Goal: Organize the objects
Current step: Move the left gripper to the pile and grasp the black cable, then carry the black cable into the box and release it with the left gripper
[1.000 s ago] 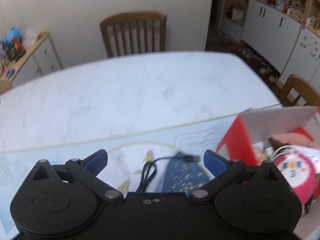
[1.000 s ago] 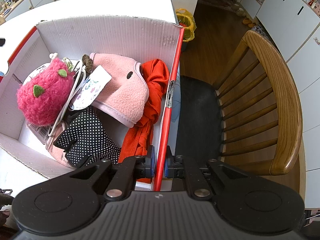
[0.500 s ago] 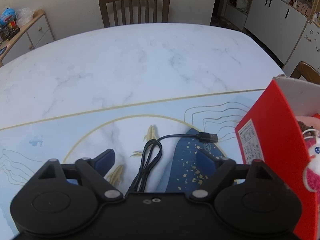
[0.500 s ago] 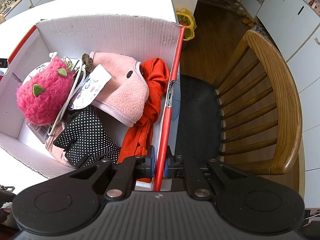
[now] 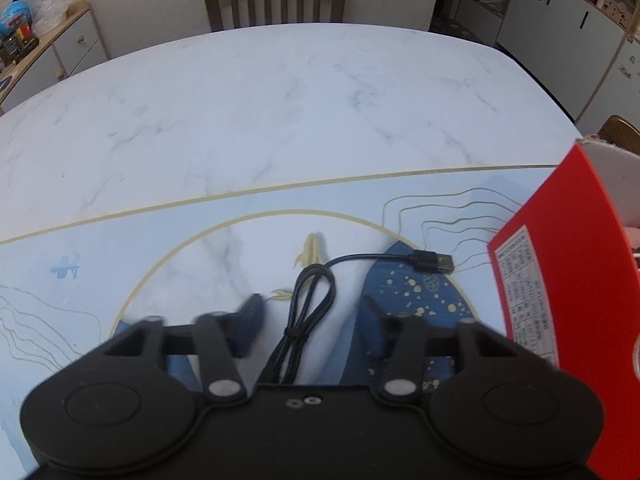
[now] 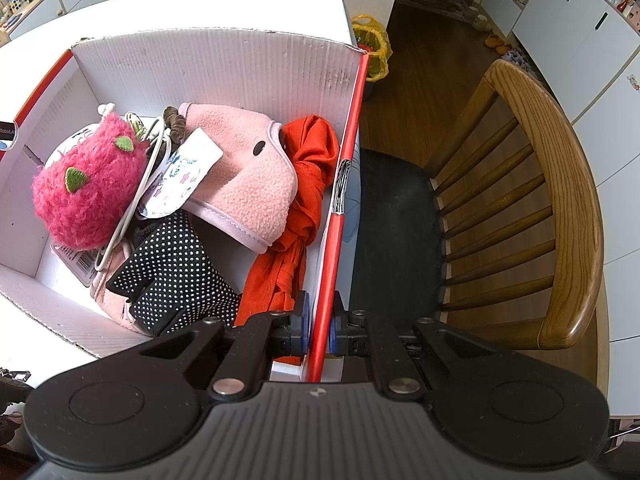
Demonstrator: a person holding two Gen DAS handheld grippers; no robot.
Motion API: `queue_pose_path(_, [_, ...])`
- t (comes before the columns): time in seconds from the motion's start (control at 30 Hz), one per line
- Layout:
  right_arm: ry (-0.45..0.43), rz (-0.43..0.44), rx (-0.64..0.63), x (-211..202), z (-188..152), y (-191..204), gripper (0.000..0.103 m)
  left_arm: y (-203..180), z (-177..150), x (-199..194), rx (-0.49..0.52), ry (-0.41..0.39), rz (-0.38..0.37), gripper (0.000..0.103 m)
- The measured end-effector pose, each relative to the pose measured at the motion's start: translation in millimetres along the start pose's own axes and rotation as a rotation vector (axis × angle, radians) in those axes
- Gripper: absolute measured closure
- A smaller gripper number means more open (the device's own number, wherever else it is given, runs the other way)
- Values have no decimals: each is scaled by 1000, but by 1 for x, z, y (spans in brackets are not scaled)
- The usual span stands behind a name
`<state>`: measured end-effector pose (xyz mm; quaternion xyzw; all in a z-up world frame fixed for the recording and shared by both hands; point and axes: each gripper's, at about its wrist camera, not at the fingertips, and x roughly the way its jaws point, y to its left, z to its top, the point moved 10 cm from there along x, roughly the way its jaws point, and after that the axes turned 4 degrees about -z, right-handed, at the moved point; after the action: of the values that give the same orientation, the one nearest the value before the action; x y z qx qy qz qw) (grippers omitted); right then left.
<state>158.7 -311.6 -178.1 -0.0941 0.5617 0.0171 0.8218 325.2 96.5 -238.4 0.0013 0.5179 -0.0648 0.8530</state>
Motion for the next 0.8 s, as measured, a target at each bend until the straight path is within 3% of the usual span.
queue_pose_path(0.07, [0,0,0,0,0,0,94,-2,1,-1,6,1,-1,83])
queue_pose_path(0.27, [0,0,0,0,0,0,94,-11,1,-6,27,-10,11,89])
queue_pose_path(0.3, [-1,0,-1,0,0,0,94,-12,2,-9,24,-19,10,103])
queue_pose_path(0.8, [-3,-3,-3,-1,-1,-1,94,-39,20,-97,9,-203,-55,103])
